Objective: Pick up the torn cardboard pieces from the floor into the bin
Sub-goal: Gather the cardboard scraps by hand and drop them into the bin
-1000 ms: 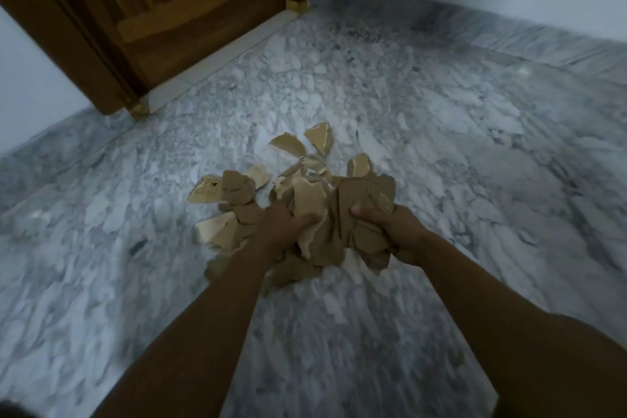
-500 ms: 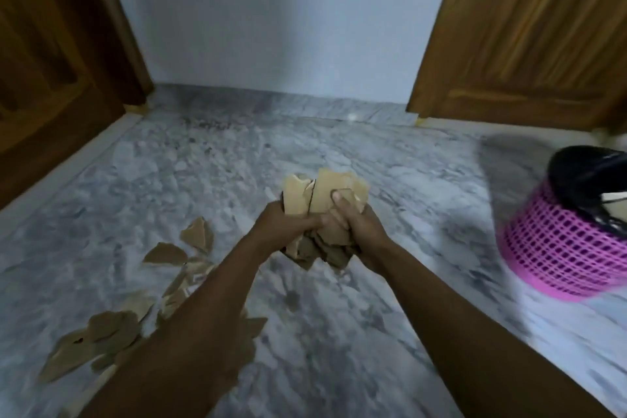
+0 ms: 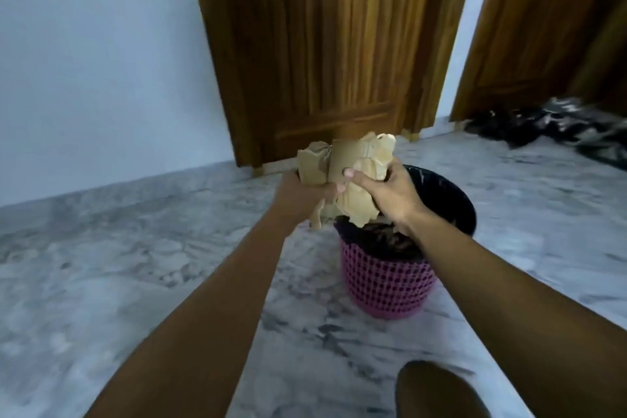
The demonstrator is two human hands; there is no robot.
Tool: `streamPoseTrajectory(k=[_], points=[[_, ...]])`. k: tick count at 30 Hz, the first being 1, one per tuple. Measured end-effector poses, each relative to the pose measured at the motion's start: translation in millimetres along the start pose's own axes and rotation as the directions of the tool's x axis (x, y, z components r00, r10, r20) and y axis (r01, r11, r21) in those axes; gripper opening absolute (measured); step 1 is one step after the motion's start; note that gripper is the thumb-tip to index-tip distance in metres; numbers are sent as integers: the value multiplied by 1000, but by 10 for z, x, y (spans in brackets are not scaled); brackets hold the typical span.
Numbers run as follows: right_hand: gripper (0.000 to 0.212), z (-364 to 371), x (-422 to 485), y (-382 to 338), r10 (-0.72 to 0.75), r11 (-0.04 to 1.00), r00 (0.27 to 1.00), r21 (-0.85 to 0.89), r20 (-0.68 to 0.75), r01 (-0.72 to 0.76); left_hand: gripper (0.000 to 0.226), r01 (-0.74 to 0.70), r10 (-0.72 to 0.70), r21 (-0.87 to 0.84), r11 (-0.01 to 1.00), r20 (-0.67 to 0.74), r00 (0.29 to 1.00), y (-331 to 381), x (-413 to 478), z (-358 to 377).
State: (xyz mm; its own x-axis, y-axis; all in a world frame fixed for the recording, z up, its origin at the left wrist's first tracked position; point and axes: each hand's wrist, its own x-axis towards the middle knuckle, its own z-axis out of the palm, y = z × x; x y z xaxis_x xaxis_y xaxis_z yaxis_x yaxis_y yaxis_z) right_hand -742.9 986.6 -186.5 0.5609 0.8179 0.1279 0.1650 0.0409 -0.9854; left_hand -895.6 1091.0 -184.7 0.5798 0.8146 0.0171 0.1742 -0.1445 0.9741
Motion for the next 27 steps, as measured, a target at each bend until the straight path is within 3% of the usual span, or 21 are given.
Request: streamPoseTrajectory(k=[3,5,6,8,10,12,14,17,20,23,27], points=[[56,-738,301,244,-56,996,998,-75,-20,54,37,-50,45,63,997,82,996,28,459,711],[64,-1036,473,463,-59,975,998,-212,21,62,41,-104,66,210,972,181,981,-89,699,992],[70,-1136,531,560,-34,957,998,-285,61,50,57,-127,64,285,950,220,973,-155,783,1069],[100,-1265,617,707,55,908,992,-420,113,-2,91,-30,-63,385,923,225,972,-324,892,1051],[118,-1300,667,741,159,890,984,-443,79,-108,82,51,-131,412,910,170,977,-433,901,886],[104,-1206,725,732,244,900,968,-384,56,-205,63,78,-123,410,909,83,989,-484,854,645],[80,-933,748,673,249,889,963,-418,98,-188,51,122,-132,373,920,-1,991,-526,740,326],[52,-256,710,585,156,865,963,-501,219,-26,36,176,-151,367,913,-98,984,-575,444,-234],[38,707,476,421,86,856,926,-503,368,121,36,229,-166,372,899,-193,967,-618,-40,-903],[34,1790,-2,277,38,846,842,-466,538,259,37,302,-192,366,880,-308,932,-772,-693,-1651],[36,3159,-854,316,49,834,676,-402,735,377,38,429,-258,327,842,-455,852,-1150,-1814,-2674]])
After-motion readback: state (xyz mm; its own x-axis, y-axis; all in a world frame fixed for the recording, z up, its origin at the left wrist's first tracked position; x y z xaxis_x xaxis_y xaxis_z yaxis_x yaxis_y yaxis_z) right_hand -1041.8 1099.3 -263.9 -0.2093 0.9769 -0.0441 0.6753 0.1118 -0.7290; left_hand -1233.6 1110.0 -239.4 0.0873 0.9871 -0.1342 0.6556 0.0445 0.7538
